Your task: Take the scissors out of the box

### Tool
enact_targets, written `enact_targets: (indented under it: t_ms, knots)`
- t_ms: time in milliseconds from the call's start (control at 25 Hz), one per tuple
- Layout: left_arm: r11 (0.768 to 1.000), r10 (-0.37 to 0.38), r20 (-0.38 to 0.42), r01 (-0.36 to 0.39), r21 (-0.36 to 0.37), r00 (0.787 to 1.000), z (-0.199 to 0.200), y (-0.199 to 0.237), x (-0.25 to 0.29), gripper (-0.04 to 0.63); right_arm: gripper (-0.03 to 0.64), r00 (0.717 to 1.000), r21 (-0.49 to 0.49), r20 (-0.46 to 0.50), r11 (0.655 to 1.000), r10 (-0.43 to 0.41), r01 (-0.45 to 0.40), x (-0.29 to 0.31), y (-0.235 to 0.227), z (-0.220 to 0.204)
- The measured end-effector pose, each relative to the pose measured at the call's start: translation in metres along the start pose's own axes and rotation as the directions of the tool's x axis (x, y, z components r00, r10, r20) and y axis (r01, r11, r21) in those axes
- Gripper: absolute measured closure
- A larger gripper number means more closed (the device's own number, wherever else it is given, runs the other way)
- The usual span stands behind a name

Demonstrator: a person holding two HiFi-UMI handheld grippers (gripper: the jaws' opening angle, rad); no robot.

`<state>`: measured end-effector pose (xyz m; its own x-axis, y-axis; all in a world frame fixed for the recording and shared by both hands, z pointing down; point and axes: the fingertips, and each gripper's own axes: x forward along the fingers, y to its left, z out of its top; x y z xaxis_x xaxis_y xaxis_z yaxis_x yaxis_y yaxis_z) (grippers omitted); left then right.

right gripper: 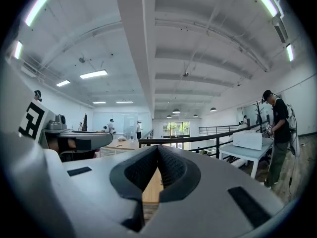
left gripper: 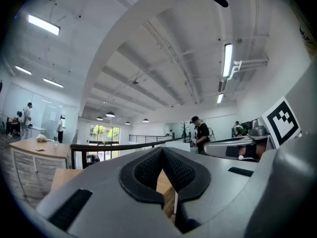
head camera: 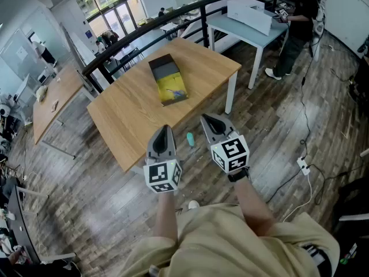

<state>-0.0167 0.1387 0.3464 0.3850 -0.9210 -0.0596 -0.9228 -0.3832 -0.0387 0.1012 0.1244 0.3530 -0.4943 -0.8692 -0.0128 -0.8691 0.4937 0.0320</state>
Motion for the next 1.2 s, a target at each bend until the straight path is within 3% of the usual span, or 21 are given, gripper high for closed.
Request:
enact_targets:
  t_ms: [480, 760, 1040, 1200]
  knots:
    - [1.0, 0.002, -0.018, -0.002, 0.006, 1.0, -0.01, -0.019, -0.005, 0.583, 0.603, 0.999, 0.045, 0.036, 0.999, 0.016, -0.017, -0.014, -0.007, 0.0]
    - [0.999, -0.016, -0.041, 0.015, -0.028, 0.999, -0.026, -0.016, 0.0, 0.583, 0.603, 1.0, 0.106, -0.01, 0.994, 0.024, -0.023, 0.0, -0.004, -0.028]
    - [0.999, -0.02, -0.005, 0.019, -0.042, 1.0, -0.036, 0.024, 0.056, 0.583, 0.603, 1.0, 0.105, -0.001, 0.994, 0.02, -0.019, 0.061, -0.02, -0.03]
    - [0.996, -0.078, 0.006, 0.078, -0.046, 0.997, -0.039, 0.053, 0.11, 0.584, 0.603, 1.0, 0.097, -0.012, 0.995, 0.006, -0.005, 0.124, -0.033, -0.03]
